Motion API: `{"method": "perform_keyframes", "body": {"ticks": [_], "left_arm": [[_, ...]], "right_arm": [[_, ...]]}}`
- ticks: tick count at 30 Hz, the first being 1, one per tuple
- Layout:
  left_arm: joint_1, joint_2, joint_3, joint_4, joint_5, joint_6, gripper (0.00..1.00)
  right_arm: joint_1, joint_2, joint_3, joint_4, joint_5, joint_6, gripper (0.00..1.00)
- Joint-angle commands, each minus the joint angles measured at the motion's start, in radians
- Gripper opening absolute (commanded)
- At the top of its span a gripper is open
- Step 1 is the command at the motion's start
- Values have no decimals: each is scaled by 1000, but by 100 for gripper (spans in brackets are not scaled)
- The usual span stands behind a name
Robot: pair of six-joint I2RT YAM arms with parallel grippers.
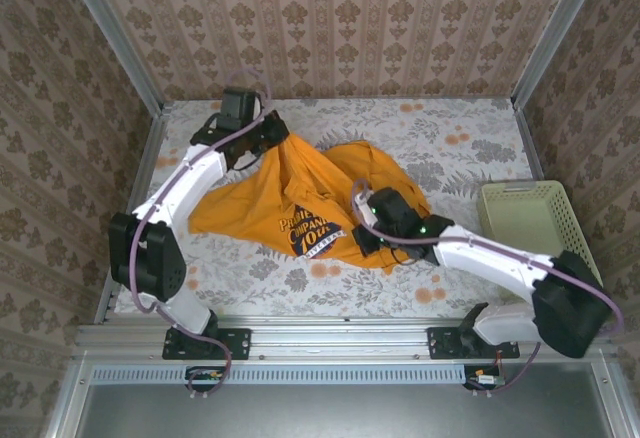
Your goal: Fold the inside-out t-shirt
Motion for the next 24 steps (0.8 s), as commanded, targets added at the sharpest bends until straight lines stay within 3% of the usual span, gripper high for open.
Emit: {"method": "perform_keyframes", "body": {"ticks": [1, 5, 7, 9, 10, 13, 16, 19, 24], "left_arm": [[31, 88, 62, -56, 37, 38, 0], [27, 167, 125, -81, 94, 49, 0], [9, 187, 129, -103, 98, 60, 5], [-8, 193, 125, -144, 97, 77, 15], [-17, 183, 108, -163, 90, 86, 23], [-52, 91, -1, -182, -1, 98, 46], [-117, -38, -146, -160, -104, 75, 59], [-190, -137, -287, -106, -168, 18, 64], [-261, -157, -459, 85, -115, -103, 65]], "right_arm": [[58, -41, -94, -7, 53, 62, 0], [81, -20, -155, 44, 52, 132, 0], [82, 6, -142, 52, 52, 144, 8], [82, 19, -105, 28, 67, 143, 30], [81, 20, -77, 3, 88, 135, 35], [52, 5, 5, -66, 133, 115, 42], [-26, -3, 68, -86, 115, 117, 45], [-92, 53, 130, -71, 47, 121, 49], [-98, 248, 258, -83, 35, 116, 62]]}}
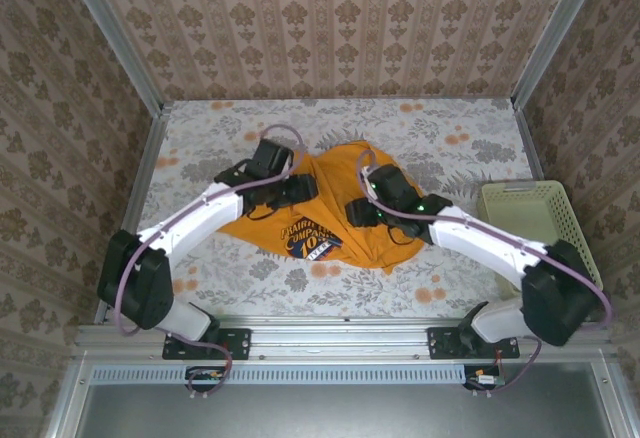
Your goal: Fold the inside-out t-shirt
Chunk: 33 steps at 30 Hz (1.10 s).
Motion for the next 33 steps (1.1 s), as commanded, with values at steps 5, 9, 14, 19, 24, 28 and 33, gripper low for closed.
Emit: {"method": "perform_keyframes", "body": {"ticks": [5, 9, 14, 19, 24, 28, 33], "left_arm": [[-12, 105, -83, 207, 4, -111, 62], [-11, 176, -100, 327, 59, -114, 57], [-5, 231, -114, 409, 122, -88, 42], [-6, 183, -180, 350, 70, -62, 14], [-50, 44, -301, 297, -29, -33, 0], [-101, -68, -410, 293, -71, -54, 0], [-130, -144, -507, 357, -82, -95, 0]], "right_arm": [[-4, 197, 100, 1, -77, 39, 61], [-9, 267, 119, 10, -83, 55, 50], [-10, 268, 87, 54, -96, 73, 19], [-18, 190, 38, 71, -74, 85, 5], [-75, 121, -20, 109, -122, 177, 0], [-96, 95, -46, 124, -128, 200, 0], [-116, 124, -24, 72, -77, 183, 7]]}}
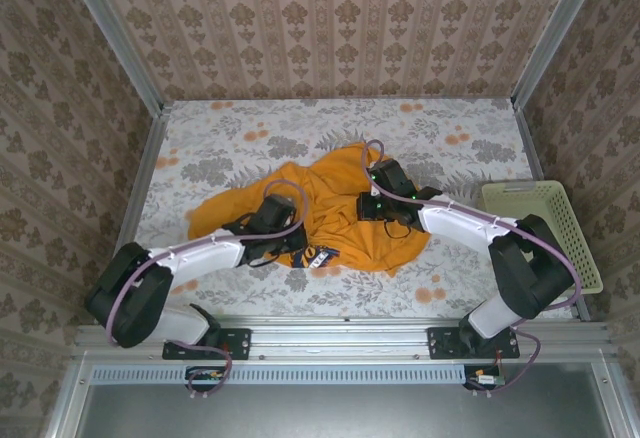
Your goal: Fold the inside-out t-shirt
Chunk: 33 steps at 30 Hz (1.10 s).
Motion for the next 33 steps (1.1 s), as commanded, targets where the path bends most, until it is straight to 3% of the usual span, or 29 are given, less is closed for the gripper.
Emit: {"method": "perform_keyframes", "body": {"ticks": [1, 6, 9, 15, 18, 33], "left_arm": [[-19, -31, -40, 10, -45, -24, 0], [-53, -48, -56, 47, -68, -13, 0], [-59, -51, -76, 88, -67, -21, 0], [-58, -53, -96, 131, -76, -32, 0], [-59, -53, -99, 141, -71, -34, 0], [-58, -85, -127, 155, -71, -49, 0]], "right_arm": [[-8, 4, 22, -62, 58, 5, 12], [77, -70, 110, -230, 256, -104, 38], [161, -101, 156, -293, 305, -145, 44], [202, -10, 160, -220, 64, -53, 42], [202, 54, 180, -191, 20, -32, 40], [181, 307, 364, -332, 198, -60, 36]]}}
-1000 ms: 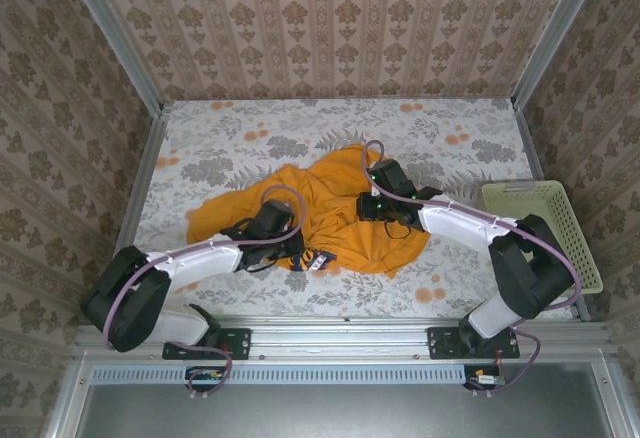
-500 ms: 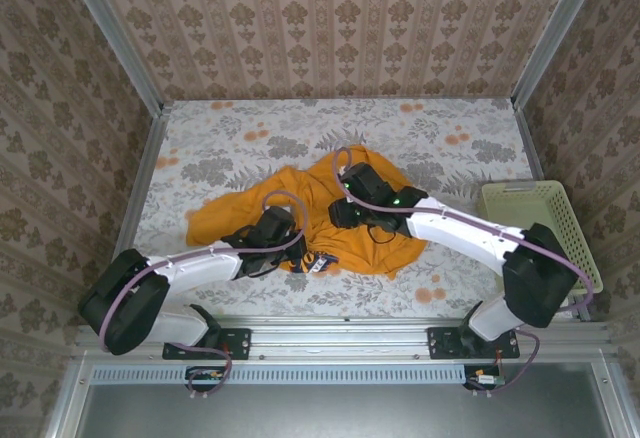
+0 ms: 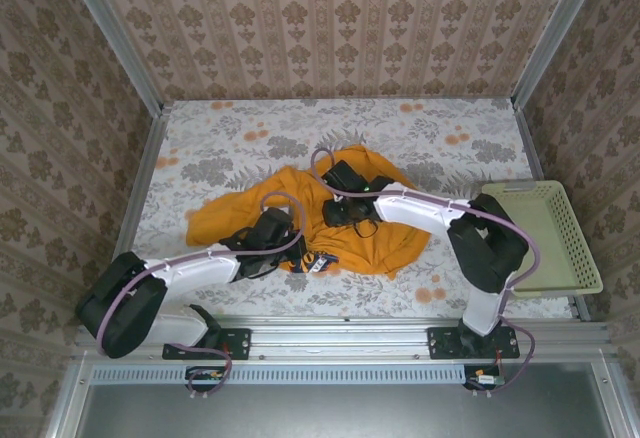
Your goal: Fold the inside-out t-shirt
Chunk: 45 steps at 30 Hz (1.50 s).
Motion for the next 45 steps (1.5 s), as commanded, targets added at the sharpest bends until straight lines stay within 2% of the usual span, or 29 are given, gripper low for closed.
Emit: {"method": "perform_keyframes", "body": {"ticks": [1, 8, 13, 17, 24, 31, 34, 37, 41, 45], "left_arm": [[-6, -30, -19, 14, -13, -21, 0], [-7, -31, -12, 6, -15, -19, 0], [-7, -24, -5, 1, -19, -19, 0], [-7, -24, -3, -8, -27, -20, 0], [4, -31, -5, -14, -40, -23, 1], [9, 9, 7, 4, -16, -18, 3], [10, 36, 19, 8, 1, -12, 3], [8, 52, 25, 12, 9, -7, 4], [-15, 36, 57, -23, -3, 22, 11], [-114, -46, 127, -115, -110, 101, 33]], "right_arm": [[-4, 44, 39, -72, 66, -14, 36], [-6, 52, 30, -72, 52, -20, 34], [-3, 11, 16, -60, 40, -37, 11], [6, -73, -5, -55, 26, -68, 0], [11, -361, -172, -6, -31, -103, 0], [20, -600, -417, 15, -37, -32, 0], [23, -681, -510, 42, -40, 16, 0], [22, -708, -526, 21, -11, 35, 0], [21, -681, -445, 14, 1, 33, 0], [22, -643, -355, 50, -67, 32, 0]]}}
